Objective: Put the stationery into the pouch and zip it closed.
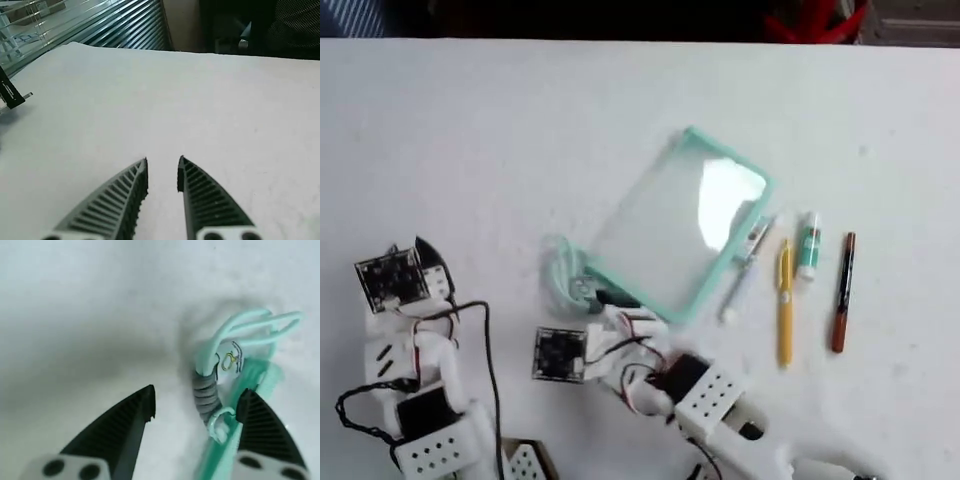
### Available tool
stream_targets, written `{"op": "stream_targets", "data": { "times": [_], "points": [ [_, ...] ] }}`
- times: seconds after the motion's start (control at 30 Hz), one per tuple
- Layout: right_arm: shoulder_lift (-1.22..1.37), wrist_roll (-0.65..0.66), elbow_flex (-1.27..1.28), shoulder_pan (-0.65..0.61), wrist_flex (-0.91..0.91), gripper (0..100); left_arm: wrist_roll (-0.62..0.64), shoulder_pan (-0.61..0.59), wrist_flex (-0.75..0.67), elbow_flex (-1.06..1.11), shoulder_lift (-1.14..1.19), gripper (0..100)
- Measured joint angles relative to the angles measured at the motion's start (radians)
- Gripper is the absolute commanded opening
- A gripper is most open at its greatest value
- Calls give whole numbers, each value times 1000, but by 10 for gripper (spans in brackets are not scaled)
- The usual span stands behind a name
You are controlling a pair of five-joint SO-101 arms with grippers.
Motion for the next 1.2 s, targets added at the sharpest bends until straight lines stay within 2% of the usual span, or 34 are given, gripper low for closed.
{"op": "stream_targets", "data": {
  "times": [0.2,0.37,0.57,0.63,0.8,0.93,1.0,1.07,1.2],
  "points": [
    [48,38,-20,34,-17,262,0,0,0,0,0,116],
    [250,54,-110,51,-40,249,0,0,0,0,0,116],
    [496,57,-304,51,37,7,0,0,0,0,0,116],
    [517,57,-333,54,37,39,0,0,0,0,0,116],
    [520,63,-361,54,55,17,-20,5,0,0,0,120],
    [443,64,-422,66,160,18,-104,114,23,0,0,122],
    [368,64,-494,97,256,18,-130,157,37,0,0,156],
    [272,64,-597,124,361,18,-141,186,64,-11,0,238],
    [109,64,-853,173,606,18,-124,221,222,-112,0,417]
  ]
}}
